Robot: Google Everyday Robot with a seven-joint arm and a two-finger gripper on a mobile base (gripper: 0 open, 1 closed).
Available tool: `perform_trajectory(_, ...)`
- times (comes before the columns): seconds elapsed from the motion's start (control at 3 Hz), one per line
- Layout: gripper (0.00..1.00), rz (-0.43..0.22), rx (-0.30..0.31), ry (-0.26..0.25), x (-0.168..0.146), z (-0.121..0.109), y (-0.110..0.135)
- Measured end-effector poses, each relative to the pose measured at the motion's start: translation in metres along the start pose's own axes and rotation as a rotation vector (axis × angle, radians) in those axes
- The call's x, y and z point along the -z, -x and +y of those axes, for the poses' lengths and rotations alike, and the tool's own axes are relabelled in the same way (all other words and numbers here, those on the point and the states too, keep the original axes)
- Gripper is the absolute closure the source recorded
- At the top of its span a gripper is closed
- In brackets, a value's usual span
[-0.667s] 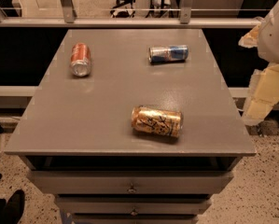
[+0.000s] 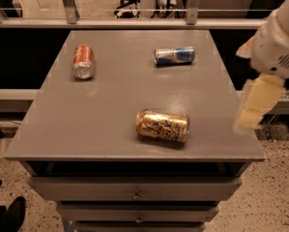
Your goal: Pick orange can
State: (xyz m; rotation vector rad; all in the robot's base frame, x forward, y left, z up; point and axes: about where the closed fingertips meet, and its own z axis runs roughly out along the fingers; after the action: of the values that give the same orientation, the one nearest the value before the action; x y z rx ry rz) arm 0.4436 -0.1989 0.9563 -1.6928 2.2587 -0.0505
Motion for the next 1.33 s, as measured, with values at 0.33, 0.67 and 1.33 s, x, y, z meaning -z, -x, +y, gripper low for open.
perform_trajectory(0.33,0.0,-0.048,-0.1,0.08,-0.073,0.015,0.043)
perform_trajectory(0.67,0.0,-0.108,-0.192,0.159,-0.137,0.026,0.088)
perform_trajectory(1.33,0.26,-0.151,-0.274,0.176,-0.158,0.032,0.117)
